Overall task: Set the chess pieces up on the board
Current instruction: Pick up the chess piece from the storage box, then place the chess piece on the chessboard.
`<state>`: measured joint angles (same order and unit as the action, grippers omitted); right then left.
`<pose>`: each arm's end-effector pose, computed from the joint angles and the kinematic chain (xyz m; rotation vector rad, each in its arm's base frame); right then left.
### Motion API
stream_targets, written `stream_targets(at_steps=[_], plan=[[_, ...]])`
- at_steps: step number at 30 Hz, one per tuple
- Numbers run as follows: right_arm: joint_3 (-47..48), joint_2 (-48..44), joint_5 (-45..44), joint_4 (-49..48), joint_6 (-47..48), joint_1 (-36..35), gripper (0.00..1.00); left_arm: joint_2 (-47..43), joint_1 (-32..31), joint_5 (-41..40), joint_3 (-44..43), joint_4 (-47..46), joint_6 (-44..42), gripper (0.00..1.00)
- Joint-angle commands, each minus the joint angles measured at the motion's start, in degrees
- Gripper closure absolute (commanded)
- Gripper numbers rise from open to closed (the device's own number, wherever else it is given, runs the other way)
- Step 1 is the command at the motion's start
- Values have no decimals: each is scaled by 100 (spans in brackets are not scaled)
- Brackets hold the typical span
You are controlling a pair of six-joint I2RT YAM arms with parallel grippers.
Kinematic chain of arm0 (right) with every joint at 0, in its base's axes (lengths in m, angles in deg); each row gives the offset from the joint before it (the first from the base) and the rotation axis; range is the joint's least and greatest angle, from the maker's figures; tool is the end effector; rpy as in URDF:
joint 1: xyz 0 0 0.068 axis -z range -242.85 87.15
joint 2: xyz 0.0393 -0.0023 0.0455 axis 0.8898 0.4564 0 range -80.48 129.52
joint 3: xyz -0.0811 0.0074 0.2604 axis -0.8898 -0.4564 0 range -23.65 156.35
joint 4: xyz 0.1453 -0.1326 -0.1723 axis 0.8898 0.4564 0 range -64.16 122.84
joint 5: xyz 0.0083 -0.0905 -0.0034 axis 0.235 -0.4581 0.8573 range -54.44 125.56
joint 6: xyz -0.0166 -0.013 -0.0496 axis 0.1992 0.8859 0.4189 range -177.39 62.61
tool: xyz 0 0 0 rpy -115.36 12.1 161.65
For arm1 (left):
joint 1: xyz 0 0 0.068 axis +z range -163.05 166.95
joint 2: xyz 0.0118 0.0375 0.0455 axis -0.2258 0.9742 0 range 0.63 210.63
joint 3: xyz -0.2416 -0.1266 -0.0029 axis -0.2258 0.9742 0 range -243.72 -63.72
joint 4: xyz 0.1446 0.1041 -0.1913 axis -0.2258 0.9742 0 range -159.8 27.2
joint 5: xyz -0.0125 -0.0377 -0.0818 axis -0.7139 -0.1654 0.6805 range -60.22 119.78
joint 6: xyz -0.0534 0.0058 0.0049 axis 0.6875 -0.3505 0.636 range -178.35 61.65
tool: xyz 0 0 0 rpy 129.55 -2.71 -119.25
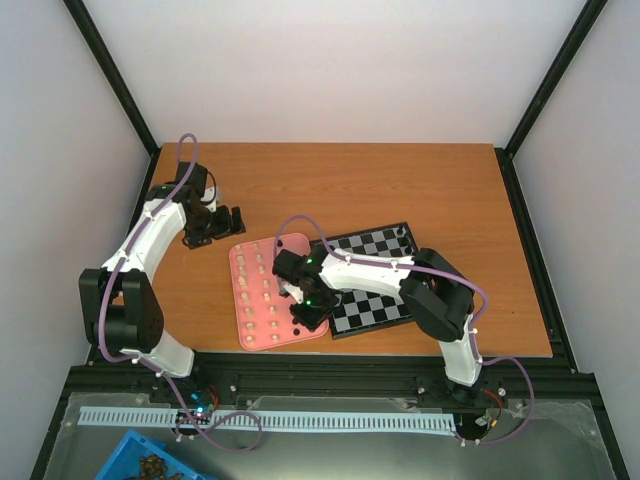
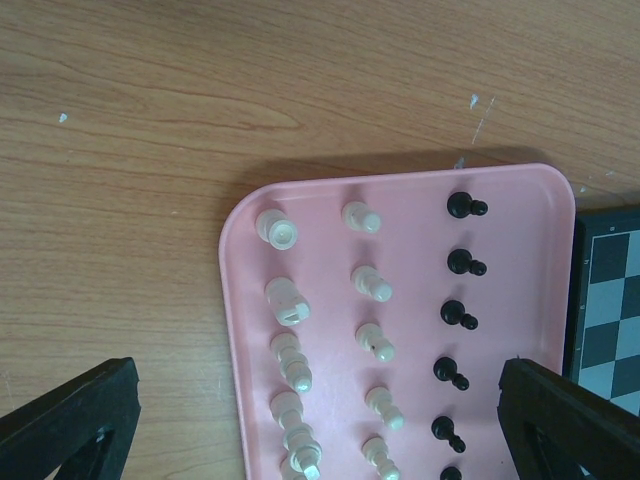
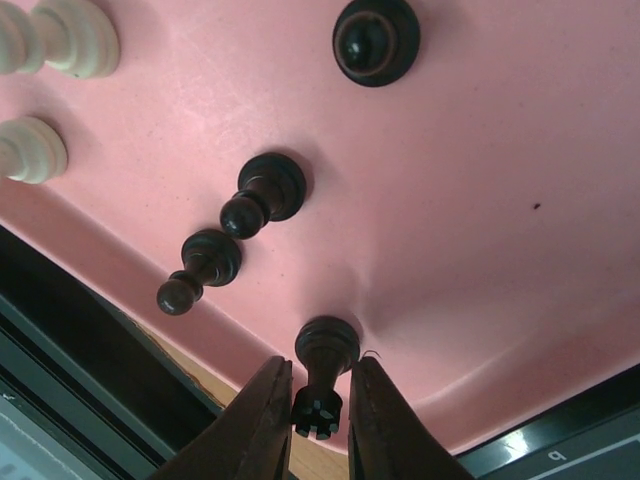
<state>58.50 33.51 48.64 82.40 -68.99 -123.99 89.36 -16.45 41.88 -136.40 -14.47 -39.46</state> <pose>0.1717 0.3282 0.1677 1.2674 -2.7342 -0.3029 0.2999 -0.0253 0.2642 -0.3335 2.8194 -0.3852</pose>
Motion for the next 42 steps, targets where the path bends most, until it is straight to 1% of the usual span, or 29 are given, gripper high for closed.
stream_targets(at_steps=[1,5,6,10,13,17,21,26,29,31,34,39,42], plan=[[-6,76,2,30,26,-55,83,-94,-50,42,-9,-57,41,0],[41,62,-87,82,6,-55,95,-91,-51,30,-35,-36,31,0],[53,24,-165,96,-4,-58,97,-97,-50,29,-35,-38,33,1],[134,-292,-435,220,-107,6,97,-92,-55,21,-57,-14,35,0],[172,-743,-570,435,-399,224,97,-85,-48,12,-94,15,27,0],[-325,-1590,-696,583,-860,896,97,-63,-50,27,-138,43,26,0],[-1356,-2592,-733,749,-1093,1955,97,-39,-50,55,-158,33,40,0],[-2361,-3511,-611,1007,-1233,3396,97,-6,-51,117,-158,4,54,0],[-2793,-3919,-518,981,-1435,3980,97,3,-50,135,-175,2,57,0],[-2974,-4057,-404,964,-1527,4256,97,13,-54,134,-176,-5,54,0],[-3133,-4104,-268,1011,-1569,4410,97,6,-55,152,-160,-25,59,0],[-3189,-4073,-634,1085,-1588,4608,97,30,-55,187,-161,-36,75,0],[-3204,-4005,-700,1011,-1570,4784,97,40,-48,196,-176,-26,74,0]])
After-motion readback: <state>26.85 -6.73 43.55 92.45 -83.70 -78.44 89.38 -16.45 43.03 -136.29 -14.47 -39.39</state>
